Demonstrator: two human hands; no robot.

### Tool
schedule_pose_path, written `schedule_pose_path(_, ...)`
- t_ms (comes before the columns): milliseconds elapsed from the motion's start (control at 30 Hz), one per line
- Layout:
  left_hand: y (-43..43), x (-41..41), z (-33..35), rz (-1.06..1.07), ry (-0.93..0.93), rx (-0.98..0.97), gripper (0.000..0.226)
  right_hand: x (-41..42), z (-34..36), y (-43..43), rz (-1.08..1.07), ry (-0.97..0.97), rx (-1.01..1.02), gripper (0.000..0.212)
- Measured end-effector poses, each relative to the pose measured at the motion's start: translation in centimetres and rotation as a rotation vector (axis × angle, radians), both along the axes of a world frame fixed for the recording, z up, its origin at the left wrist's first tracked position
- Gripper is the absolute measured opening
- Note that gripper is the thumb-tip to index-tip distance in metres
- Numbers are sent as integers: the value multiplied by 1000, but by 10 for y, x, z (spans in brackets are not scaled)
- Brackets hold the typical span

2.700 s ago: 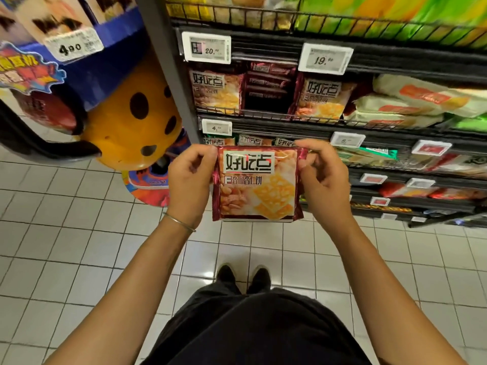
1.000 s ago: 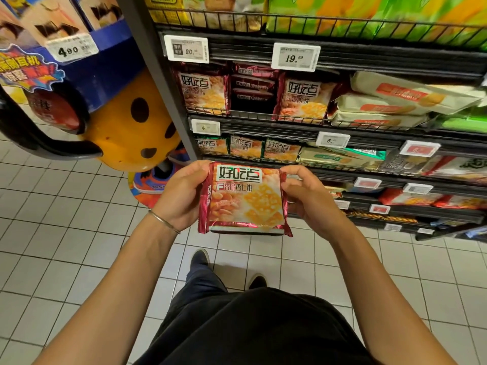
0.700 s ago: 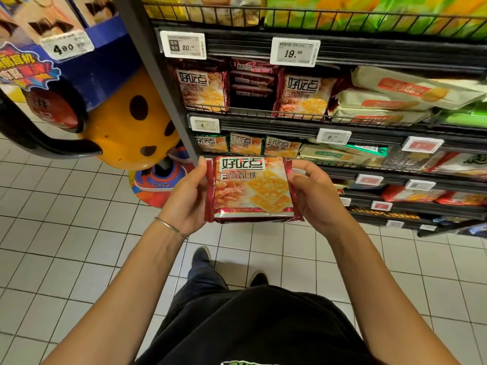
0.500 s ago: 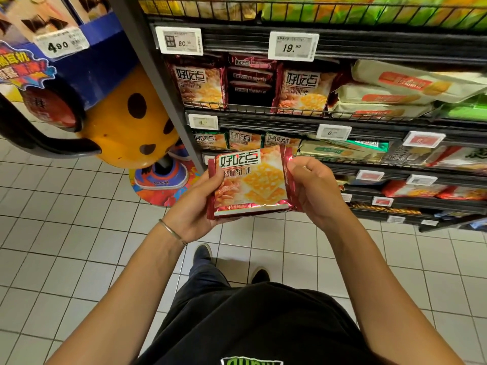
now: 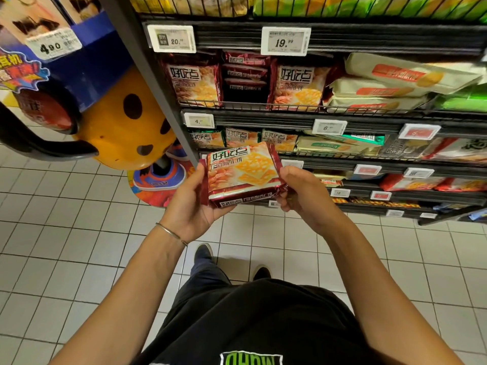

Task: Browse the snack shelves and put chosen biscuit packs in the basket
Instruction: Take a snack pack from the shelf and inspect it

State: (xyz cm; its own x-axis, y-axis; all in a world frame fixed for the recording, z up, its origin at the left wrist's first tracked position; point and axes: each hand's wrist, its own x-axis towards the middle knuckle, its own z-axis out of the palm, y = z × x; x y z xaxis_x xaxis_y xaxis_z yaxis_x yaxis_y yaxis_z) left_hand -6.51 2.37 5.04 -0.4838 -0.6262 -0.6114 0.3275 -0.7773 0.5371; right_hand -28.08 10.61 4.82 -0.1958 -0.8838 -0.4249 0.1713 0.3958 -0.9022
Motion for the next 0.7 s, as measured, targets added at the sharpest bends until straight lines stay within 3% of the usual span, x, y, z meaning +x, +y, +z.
schedule_pose_path(200,16,-10,-10,-38,-330,-228,41,-5,-2,3,-98,-221,-73,28)
schedule_pose_path(300,17,-9,-15,-84,-480,-320,40,-10,-3,3,-104,-236,-83,30)
schedule_pose_path(533,16,-12,-17,-164,-595,-283,17,-8,-2,5,-101,-231,-81,29)
schedule_pose_path(700,20,-12,-21,-257,-602,-303,18,-8,-2,4,-125,-249,-63,26)
